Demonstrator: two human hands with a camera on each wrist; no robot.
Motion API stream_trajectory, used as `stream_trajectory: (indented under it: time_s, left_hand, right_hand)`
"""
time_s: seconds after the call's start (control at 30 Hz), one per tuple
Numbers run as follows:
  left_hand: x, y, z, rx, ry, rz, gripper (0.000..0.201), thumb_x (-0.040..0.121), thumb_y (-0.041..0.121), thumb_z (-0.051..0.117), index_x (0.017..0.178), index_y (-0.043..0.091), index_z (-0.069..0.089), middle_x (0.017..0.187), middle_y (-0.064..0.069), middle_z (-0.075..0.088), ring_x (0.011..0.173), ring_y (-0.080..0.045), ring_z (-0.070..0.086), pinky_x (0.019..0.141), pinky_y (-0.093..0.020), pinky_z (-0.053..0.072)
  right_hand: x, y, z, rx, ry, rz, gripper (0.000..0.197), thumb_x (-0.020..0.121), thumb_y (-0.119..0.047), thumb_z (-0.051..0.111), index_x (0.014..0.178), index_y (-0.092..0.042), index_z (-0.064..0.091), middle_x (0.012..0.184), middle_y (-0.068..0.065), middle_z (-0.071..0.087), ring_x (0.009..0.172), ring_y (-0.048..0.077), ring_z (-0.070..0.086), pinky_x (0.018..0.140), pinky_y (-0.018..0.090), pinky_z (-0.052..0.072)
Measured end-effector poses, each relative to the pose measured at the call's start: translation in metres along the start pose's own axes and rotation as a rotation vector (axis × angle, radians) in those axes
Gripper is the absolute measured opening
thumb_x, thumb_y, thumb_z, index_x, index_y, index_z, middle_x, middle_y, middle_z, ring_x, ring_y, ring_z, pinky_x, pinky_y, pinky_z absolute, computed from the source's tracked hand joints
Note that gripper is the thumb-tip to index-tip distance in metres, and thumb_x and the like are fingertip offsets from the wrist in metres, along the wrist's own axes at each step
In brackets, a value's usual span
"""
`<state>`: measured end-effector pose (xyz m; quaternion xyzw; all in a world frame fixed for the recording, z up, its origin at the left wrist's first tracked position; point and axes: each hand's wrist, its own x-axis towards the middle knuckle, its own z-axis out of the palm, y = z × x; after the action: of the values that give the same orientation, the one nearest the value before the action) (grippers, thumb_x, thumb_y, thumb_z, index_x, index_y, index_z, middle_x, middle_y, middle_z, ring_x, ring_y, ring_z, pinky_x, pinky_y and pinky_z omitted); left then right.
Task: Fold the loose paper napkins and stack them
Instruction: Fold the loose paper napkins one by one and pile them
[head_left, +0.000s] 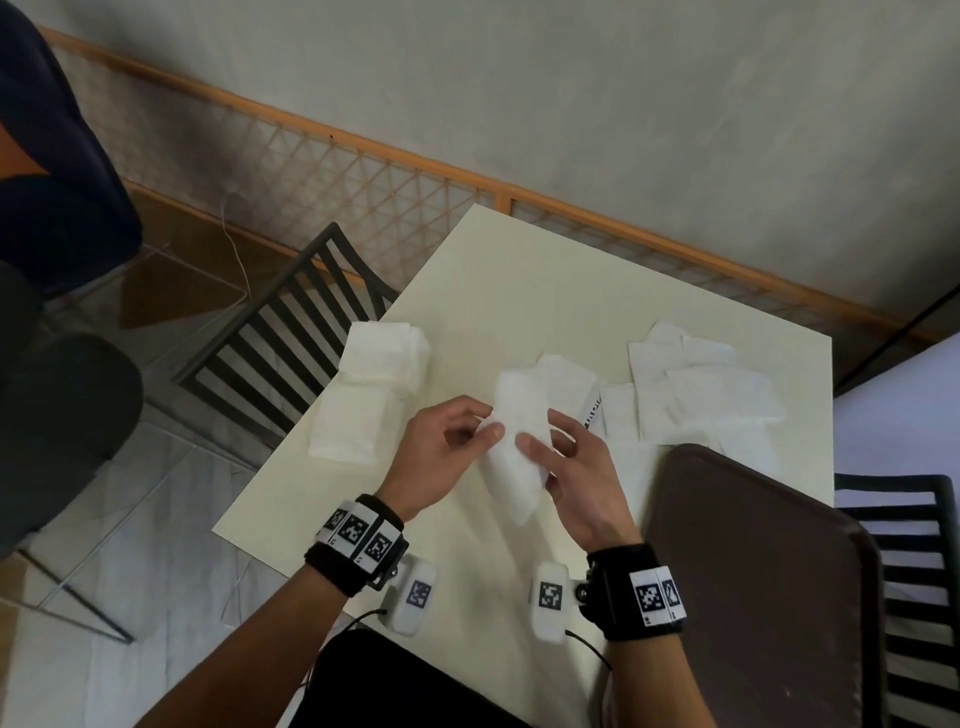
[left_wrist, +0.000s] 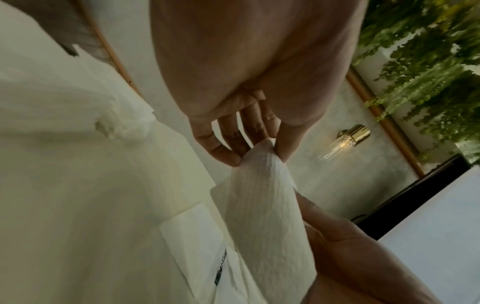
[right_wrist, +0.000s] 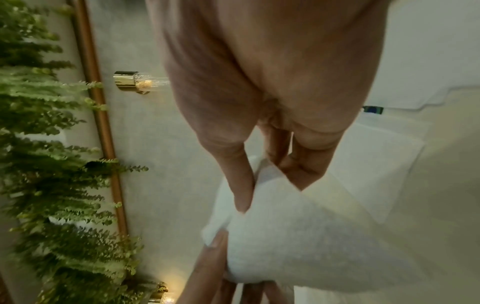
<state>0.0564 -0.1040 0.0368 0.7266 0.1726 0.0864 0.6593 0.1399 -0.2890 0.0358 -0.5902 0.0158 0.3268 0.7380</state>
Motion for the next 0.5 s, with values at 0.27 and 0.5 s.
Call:
stream_trajectory:
  time_s: [0.27,0.5]
  left_hand:
    - [-0.002,0.015,-0.01,-0.086,0.039,0.134,0.025,0.102,-0.015,0.058,0.101,0.002,0.075,0.096,-0.014,0.078,0.089,-0.021,0.072,0.082,-0.029,0.055]
    - [-0.003,0.031,-0.013,-0.147,0.084,0.029,0.028,0.109,-0.003,0.047,0.097,0.006,0.071,0.086,-0.01,0.066,0.078,-0.018,0.056,0.067,-0.024,0.045]
  right_hand:
    - [0.0,-0.008,-0.003,-0.038,-0.069,-0.318,0.054,0.084,0.034,0.054,0.076,-0.011,0.082,0.128,0.016,0.078,0.117,0.035,0.073,0.097,0.043,0.057]
    - [-0.001,-0.016,-0.009,-0.161,-0.164,-0.355,0.034,0.09,0.03,0.05,0.078,0.013,0.076,0.13,0.018,0.078,0.125,0.035,0.072,0.095,0.027,0.055]
